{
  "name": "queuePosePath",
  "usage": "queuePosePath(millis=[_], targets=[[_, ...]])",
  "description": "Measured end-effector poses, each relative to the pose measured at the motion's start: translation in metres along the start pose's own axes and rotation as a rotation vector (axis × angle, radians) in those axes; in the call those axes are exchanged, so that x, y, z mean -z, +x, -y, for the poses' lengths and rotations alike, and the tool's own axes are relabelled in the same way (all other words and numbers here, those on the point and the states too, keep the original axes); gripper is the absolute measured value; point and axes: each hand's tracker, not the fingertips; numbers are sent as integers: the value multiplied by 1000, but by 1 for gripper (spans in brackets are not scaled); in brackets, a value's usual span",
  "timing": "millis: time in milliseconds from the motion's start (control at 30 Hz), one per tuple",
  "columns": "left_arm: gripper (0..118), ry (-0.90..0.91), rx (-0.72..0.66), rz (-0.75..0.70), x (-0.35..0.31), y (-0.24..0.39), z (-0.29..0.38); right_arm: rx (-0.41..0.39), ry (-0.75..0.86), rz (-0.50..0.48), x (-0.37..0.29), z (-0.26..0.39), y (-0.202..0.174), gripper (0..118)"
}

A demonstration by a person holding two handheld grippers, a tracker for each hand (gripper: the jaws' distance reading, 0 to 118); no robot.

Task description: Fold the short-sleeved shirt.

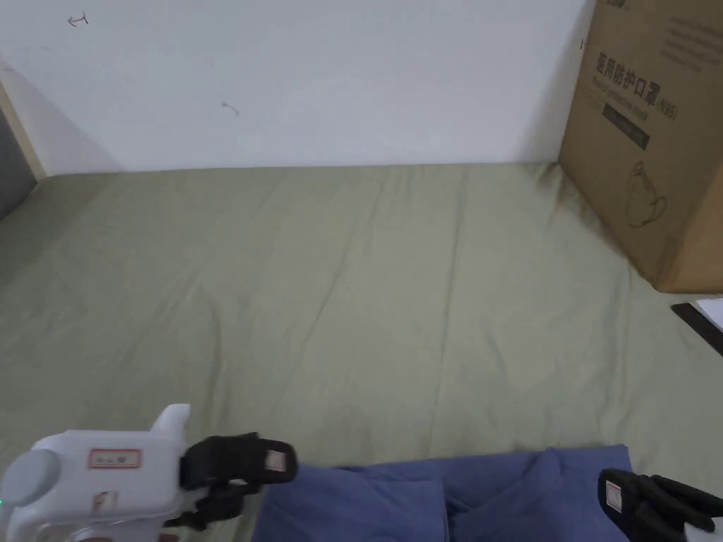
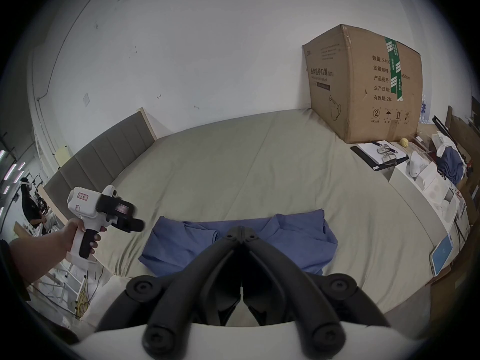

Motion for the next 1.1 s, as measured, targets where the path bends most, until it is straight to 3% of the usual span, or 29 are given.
queuePosePath(millis=[133, 267, 367, 467, 500, 533, 567, 633, 667, 700, 733, 867, 933, 1033, 1100], targets=[[118, 22, -182, 128, -7, -54, 0, -31, -47, -11, 12, -1, -12, 0], [118, -71, -312, 331, 30, -83, 8, -53, -67, -3, 22, -6, -21, 0], [118, -139, -273, 472, 67, -73, 12, -9, -90, -13, 30, -10, -22, 0], [116, -133, -250, 448, 97, -60, 2, 20, -100, -10, 36, -12, -22, 0], [93, -126, -213, 363, 104, -51, 1, 25, -102, -7, 38, -12, -22, 0], [45, -113, -171, 297, 103, -43, 0, 27, -107, -3, 39, -12, -23, 0], [8, -89, -108, 226, 106, -35, -1, 27, -113, 2, 41, -11, -23, 0], [8, -126, -3, -63, 115, -30, 1, 26, -124, 6, 41, -9, -23, 0], [8, -120, -37, -52, 109, -35, 7, 25, -130, 3, 41, -8, -23, 0], [8, -103, -83, 54, 100, -31, 5, 24, -136, -1, 41, -7, -23, 0], [8, -85, -91, 30, 91, -25, 4, 22, -139, -6, 40, -6, -23, 0], [8, 12, 64, -216, 34, -5, 2, 21, -118, -20, 34, -5, -17, 0], [8, 29, 99, -405, 5, 11, 0, 31, -102, -24, 30, -4, -13, 0], [8, 92, 4, -685, -25, 38, 3, 56, -90, -34, 25, -1, -5, 0], [8, 158, -18, -774, -28, 56, 9, 64, -79, -34, 21, 2, -1, 0]])
